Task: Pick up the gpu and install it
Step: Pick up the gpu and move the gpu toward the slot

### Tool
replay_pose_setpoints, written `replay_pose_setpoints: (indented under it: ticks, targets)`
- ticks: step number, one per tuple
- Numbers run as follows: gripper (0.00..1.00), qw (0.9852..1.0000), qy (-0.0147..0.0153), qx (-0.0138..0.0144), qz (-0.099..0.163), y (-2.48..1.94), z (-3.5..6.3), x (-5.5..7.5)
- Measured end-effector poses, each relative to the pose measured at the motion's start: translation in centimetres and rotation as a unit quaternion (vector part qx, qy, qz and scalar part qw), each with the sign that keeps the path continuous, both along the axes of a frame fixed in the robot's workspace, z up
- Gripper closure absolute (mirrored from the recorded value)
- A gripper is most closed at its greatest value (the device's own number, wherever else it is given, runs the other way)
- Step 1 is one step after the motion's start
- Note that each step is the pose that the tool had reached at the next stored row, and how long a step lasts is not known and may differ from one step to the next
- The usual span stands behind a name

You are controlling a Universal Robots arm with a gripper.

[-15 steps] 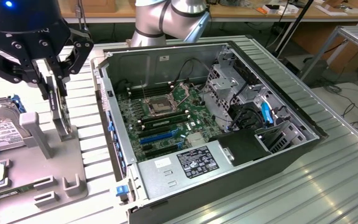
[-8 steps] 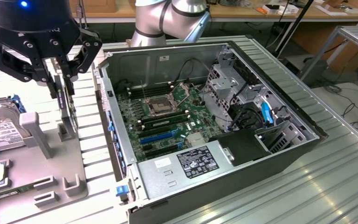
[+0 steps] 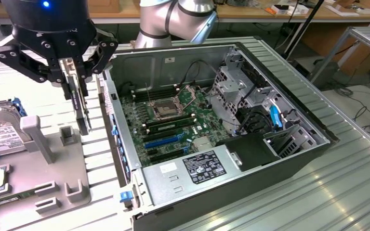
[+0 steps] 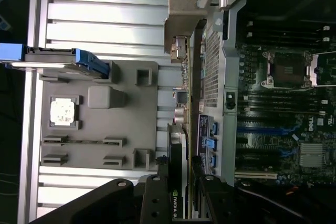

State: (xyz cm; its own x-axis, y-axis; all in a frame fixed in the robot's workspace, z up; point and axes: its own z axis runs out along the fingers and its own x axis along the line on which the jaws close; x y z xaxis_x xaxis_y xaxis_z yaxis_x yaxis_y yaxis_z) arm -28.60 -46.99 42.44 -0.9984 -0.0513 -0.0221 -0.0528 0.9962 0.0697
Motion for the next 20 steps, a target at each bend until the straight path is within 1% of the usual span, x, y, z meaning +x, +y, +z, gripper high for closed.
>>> replay_pose_setpoints:
  ticks: [20]
  targets:
    - [0.73, 1.0000, 0.0000, 0.0000, 0.000, 0.03, 0.00, 2.7]
